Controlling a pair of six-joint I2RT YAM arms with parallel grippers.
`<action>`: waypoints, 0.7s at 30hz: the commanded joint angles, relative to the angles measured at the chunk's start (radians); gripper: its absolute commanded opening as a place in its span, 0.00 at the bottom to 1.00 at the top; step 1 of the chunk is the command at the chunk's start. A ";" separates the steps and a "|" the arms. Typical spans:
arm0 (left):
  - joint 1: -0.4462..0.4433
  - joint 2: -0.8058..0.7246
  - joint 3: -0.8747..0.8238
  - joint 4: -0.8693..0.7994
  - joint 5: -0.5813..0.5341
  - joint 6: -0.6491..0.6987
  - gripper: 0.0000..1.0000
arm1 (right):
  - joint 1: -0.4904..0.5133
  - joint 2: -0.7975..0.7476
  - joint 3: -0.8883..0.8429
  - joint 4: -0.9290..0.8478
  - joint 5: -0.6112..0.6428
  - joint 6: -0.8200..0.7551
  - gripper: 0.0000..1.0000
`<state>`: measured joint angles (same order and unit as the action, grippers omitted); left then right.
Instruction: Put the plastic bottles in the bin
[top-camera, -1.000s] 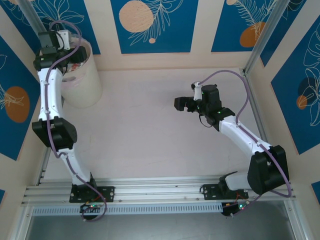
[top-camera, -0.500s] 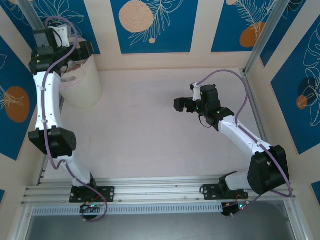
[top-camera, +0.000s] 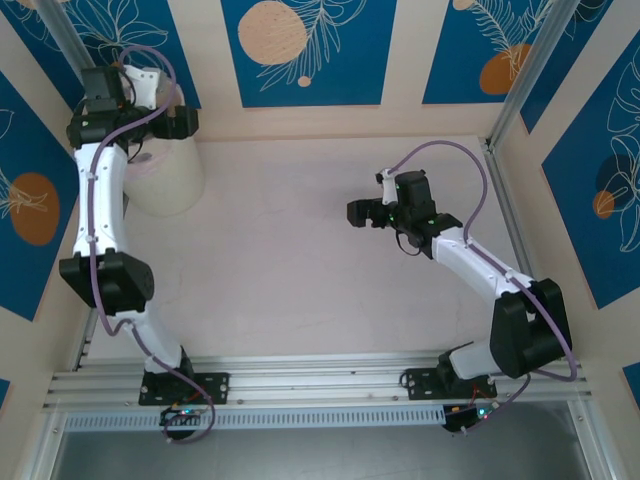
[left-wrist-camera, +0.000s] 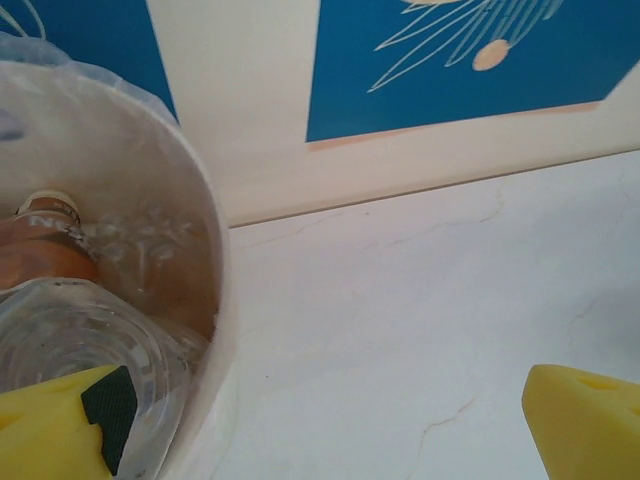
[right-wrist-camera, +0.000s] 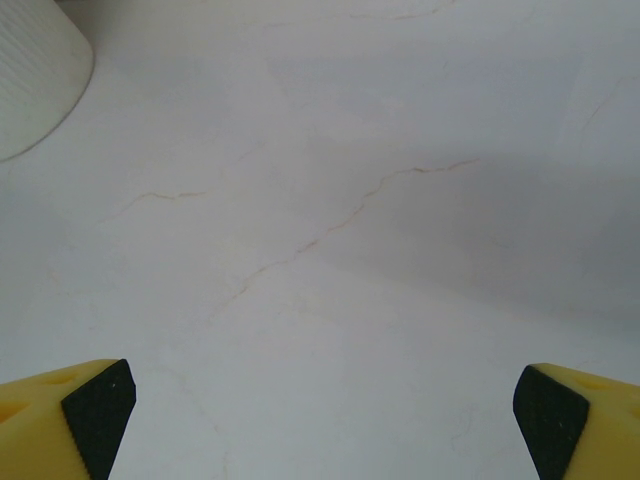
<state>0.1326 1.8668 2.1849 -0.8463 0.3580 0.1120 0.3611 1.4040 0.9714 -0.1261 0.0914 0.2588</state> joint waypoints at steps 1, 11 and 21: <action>0.011 0.083 0.018 -0.069 -0.119 -0.057 1.00 | 0.009 -0.002 0.040 -0.014 0.012 -0.028 0.99; 0.013 0.045 -0.015 -0.014 0.002 -0.101 1.00 | 0.009 -0.018 0.032 -0.021 0.024 -0.024 0.99; 0.006 -0.235 -0.194 0.221 0.065 -0.286 1.00 | 0.011 -0.083 -0.008 0.011 0.068 0.007 0.99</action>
<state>0.1352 1.7550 2.0548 -0.7559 0.3645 -0.0818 0.3664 1.3746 0.9737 -0.1421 0.1230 0.2539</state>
